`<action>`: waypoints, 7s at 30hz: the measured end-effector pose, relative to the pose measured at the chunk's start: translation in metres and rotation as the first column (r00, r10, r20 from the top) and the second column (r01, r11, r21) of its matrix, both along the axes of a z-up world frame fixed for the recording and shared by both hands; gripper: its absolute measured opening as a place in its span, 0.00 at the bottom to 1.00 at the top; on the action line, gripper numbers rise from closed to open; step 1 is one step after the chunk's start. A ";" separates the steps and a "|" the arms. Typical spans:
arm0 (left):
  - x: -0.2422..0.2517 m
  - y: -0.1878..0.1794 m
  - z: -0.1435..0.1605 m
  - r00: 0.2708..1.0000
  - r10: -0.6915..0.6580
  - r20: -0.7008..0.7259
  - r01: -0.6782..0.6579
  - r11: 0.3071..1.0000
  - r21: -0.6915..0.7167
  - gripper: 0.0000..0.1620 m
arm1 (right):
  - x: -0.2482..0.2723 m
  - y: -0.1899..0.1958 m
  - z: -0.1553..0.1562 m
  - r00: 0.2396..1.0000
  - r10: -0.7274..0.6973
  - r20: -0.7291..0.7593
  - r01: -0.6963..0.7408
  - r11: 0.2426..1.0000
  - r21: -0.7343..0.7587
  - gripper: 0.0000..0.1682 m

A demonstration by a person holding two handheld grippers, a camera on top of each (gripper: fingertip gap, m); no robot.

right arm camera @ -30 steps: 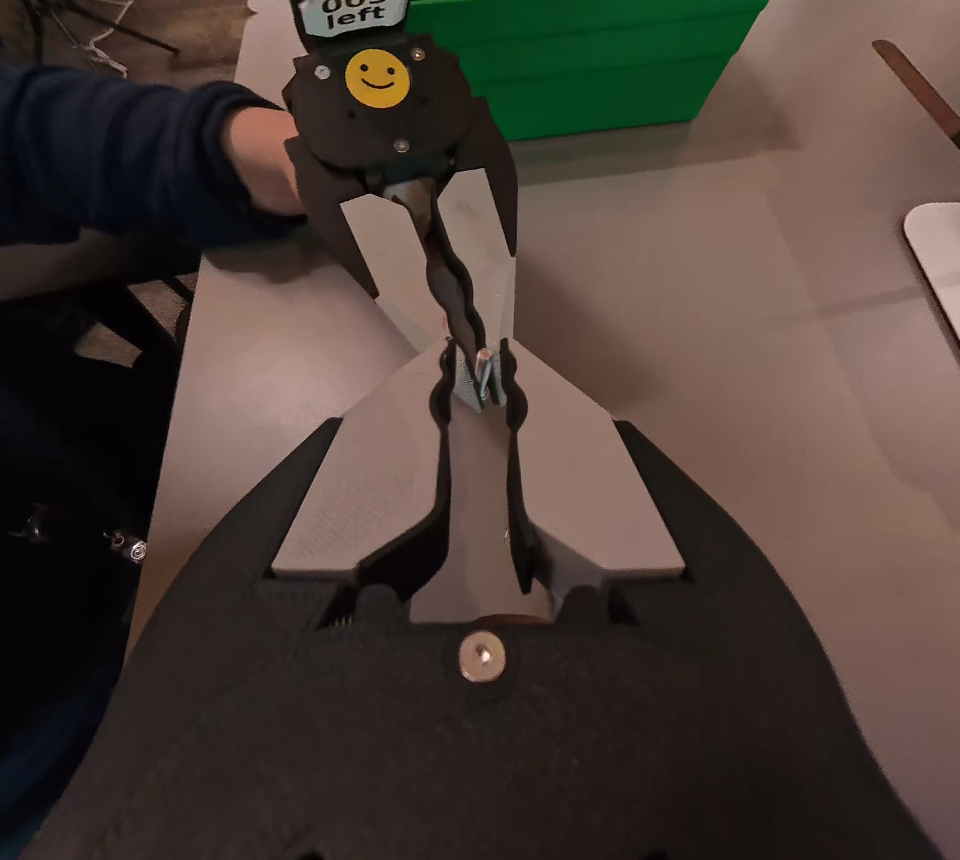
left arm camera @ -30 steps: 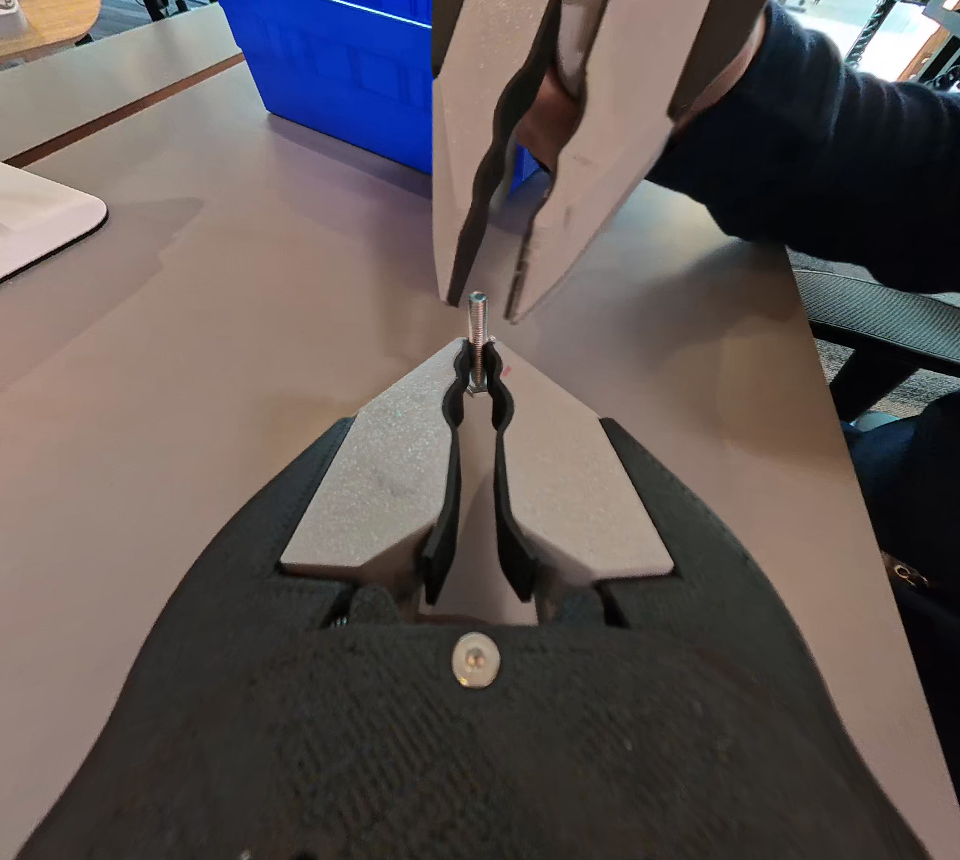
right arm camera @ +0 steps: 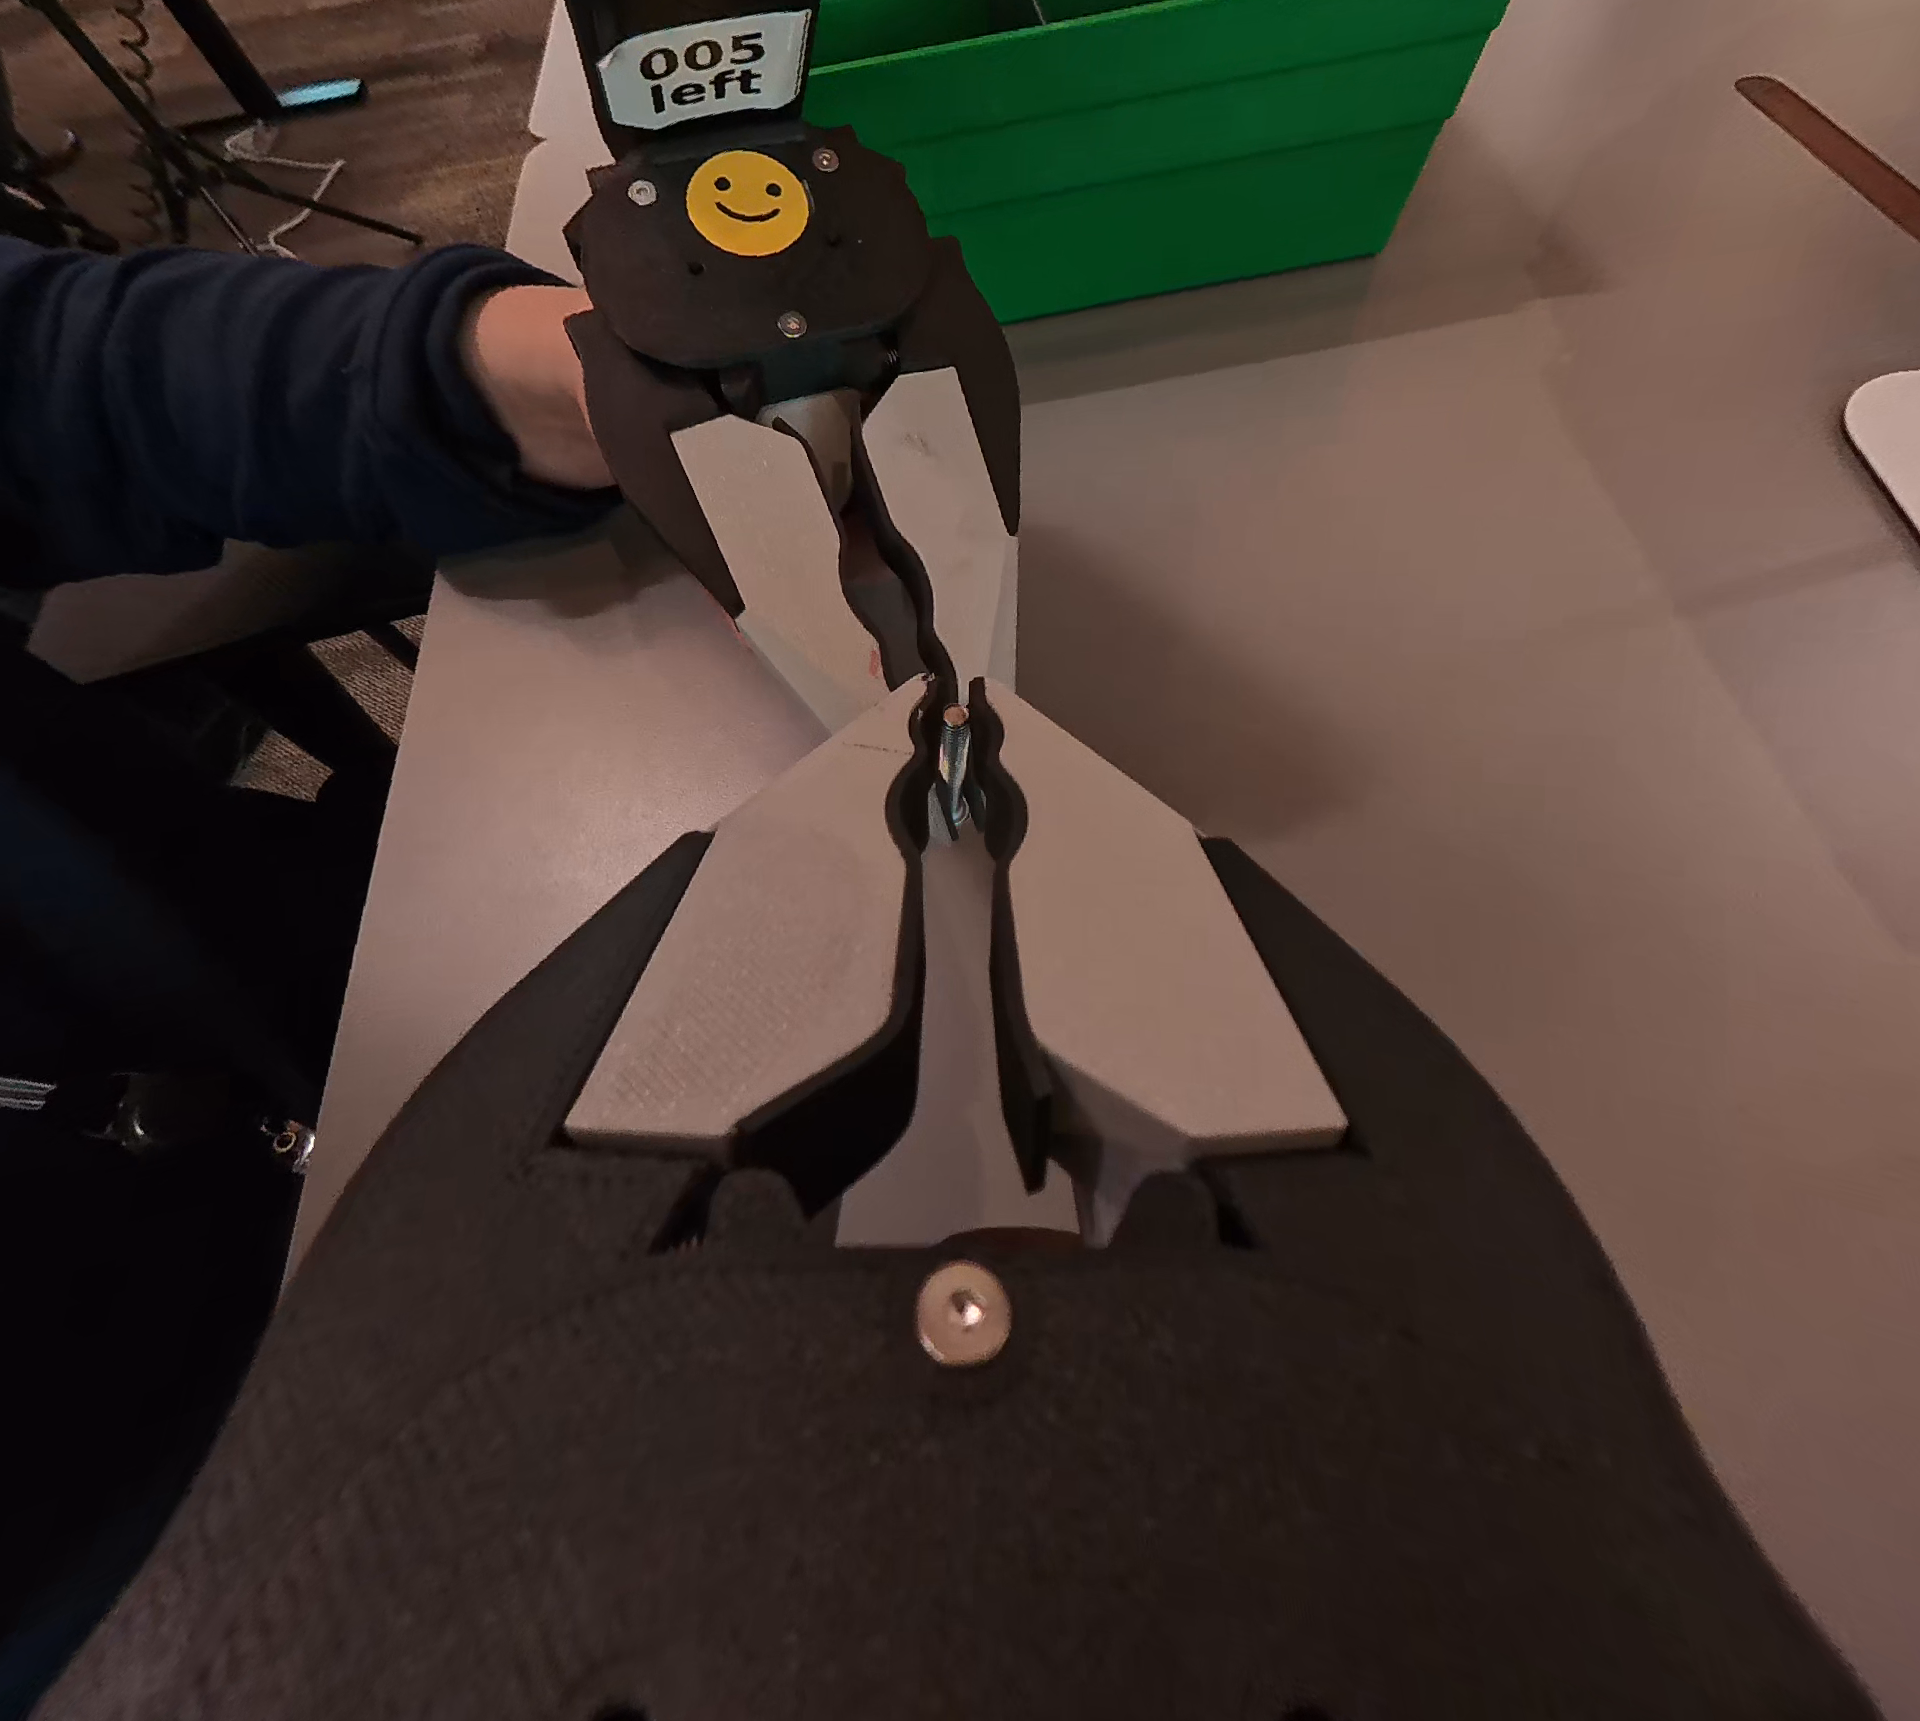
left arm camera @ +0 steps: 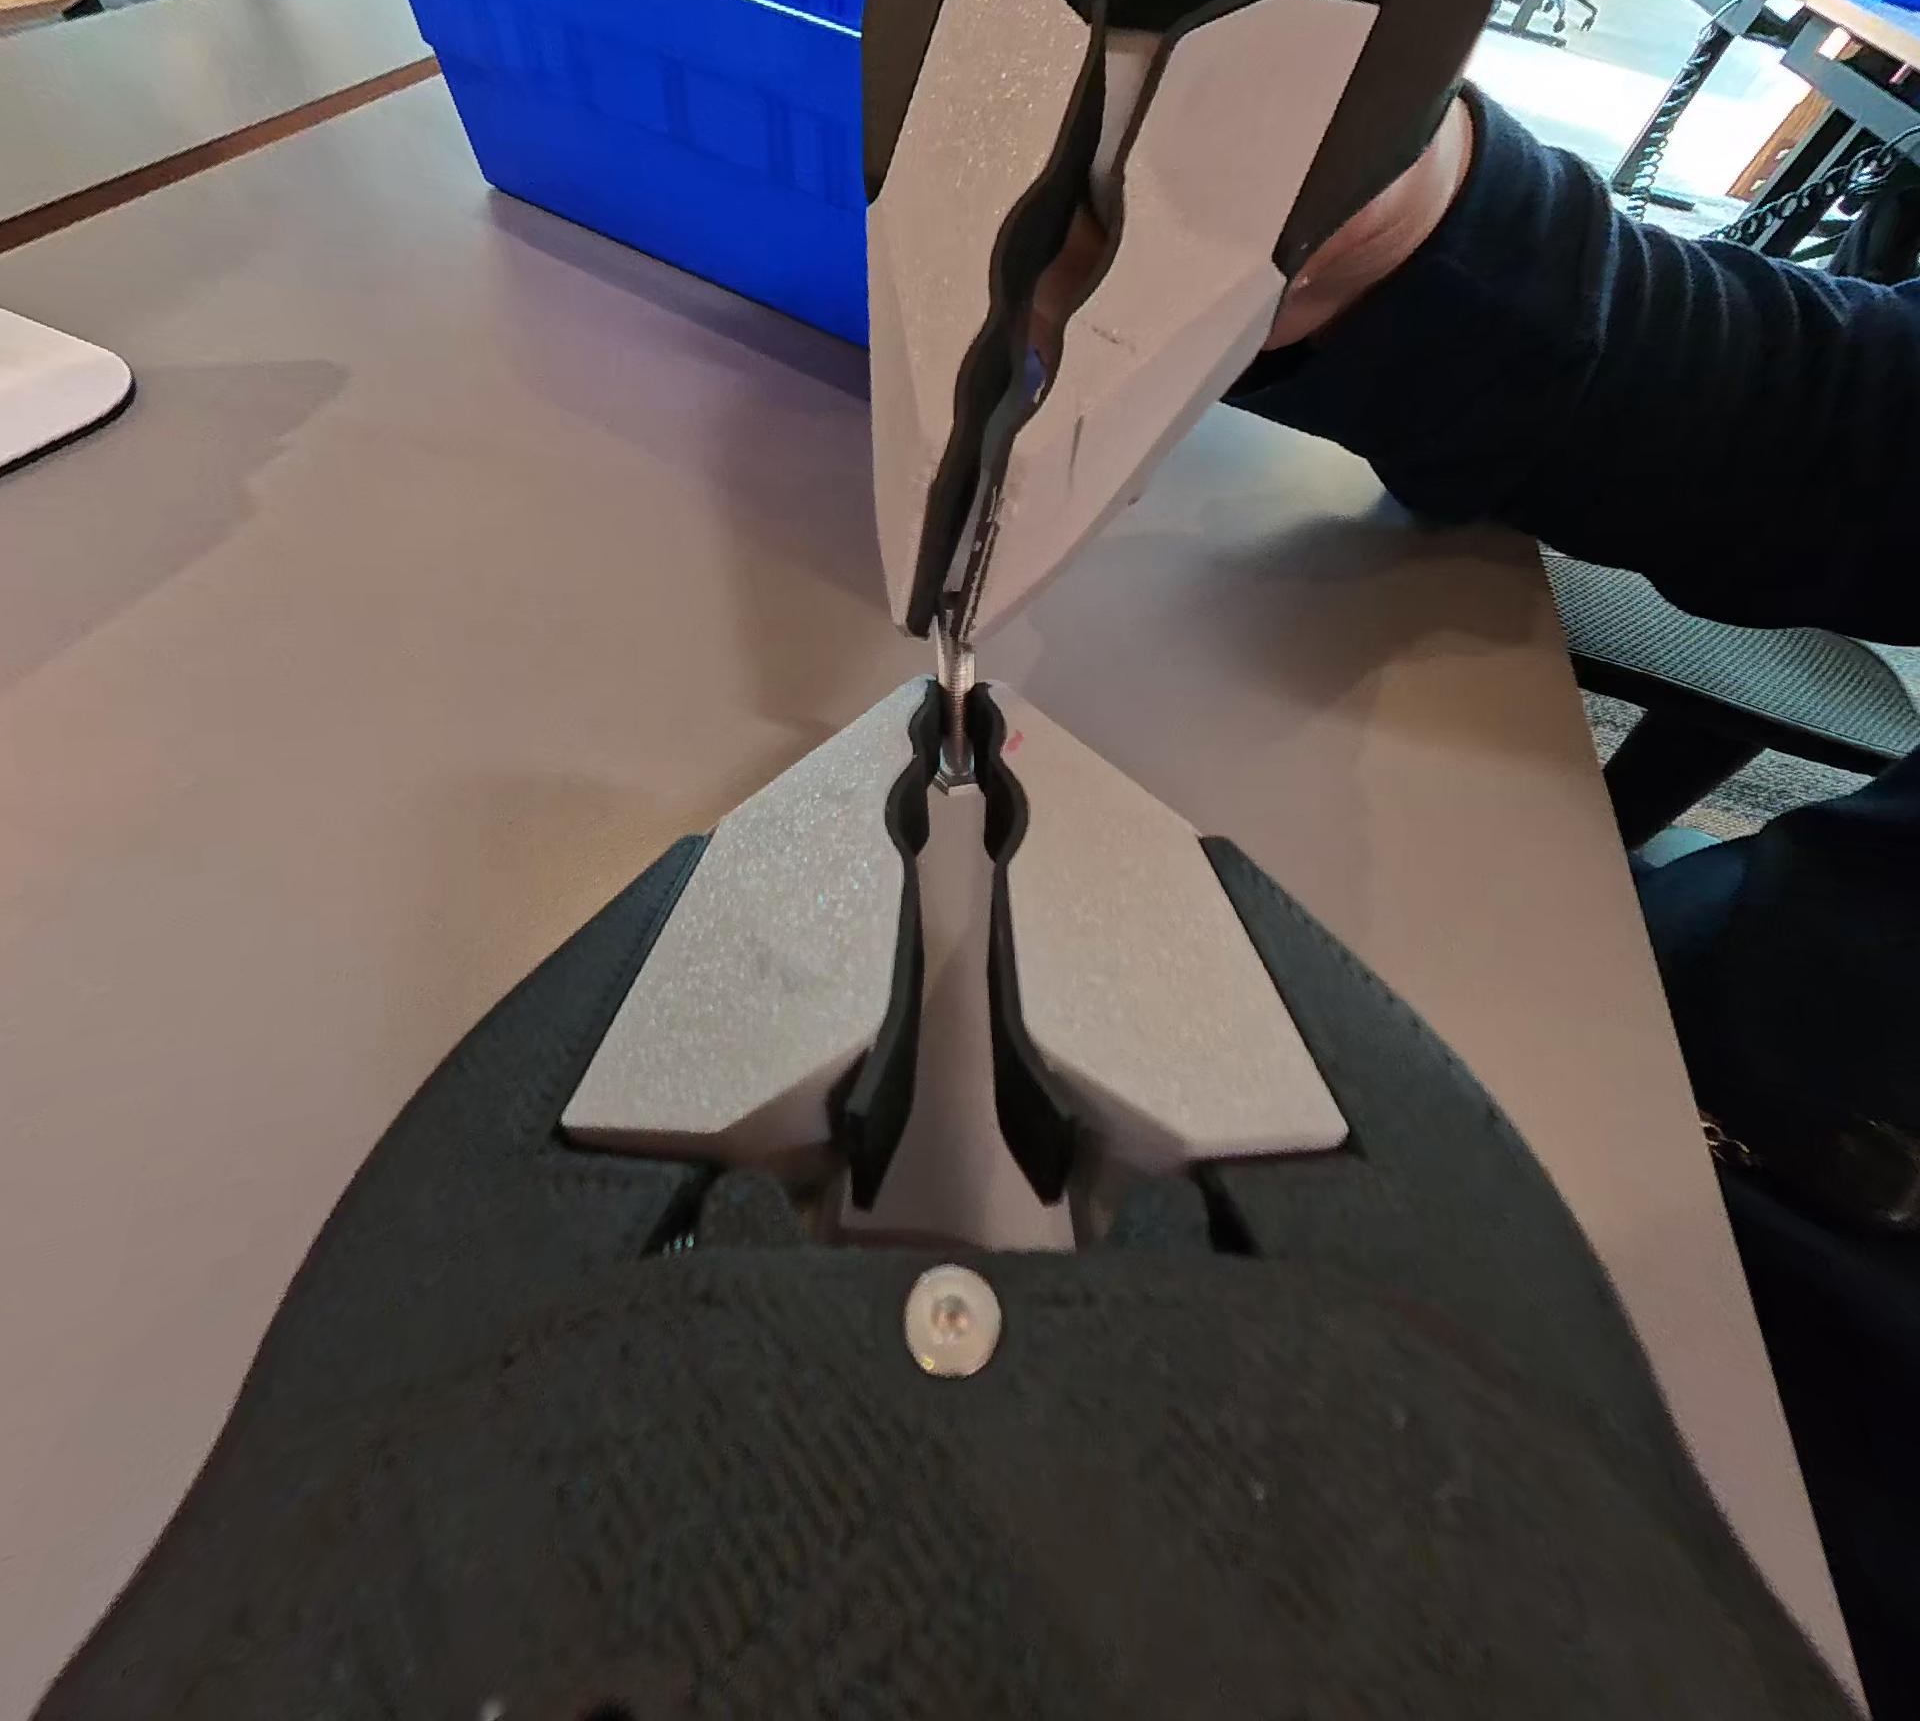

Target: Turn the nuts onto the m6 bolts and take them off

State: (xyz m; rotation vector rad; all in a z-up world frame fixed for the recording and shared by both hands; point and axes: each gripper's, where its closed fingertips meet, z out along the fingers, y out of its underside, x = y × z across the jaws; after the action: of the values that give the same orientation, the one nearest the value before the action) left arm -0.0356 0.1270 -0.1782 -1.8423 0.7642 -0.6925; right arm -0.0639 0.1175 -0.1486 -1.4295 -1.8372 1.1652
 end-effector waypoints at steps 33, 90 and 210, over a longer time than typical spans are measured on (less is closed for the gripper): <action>0.000 -0.003 0.003 1.000 -0.025 -0.002 0.025 0.999 0.029 0.02 | 0.056 0.033 -0.089 0.952 -0.044 0.302 -0.038 0.965 0.259 0.04; 0.000 0.000 0.001 0.999 0.003 -0.036 -0.002 0.999 0.043 0.02 | 0.015 -0.002 0.005 0.996 0.015 0.089 -0.021 0.998 0.066 0.15; -0.012 0.017 0.012 0.987 0.132 0.093 -0.135 0.991 0.020 0.02 | -0.013 0.014 0.003 0.974 -0.177 -0.138 0.157 0.977 -0.146 0.04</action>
State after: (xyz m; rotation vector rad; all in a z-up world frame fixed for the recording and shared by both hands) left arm -0.0475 0.1441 -0.1662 -1.8065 0.5819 -0.6724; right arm -0.0772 0.1313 -0.1457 -1.4949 -1.5299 1.2924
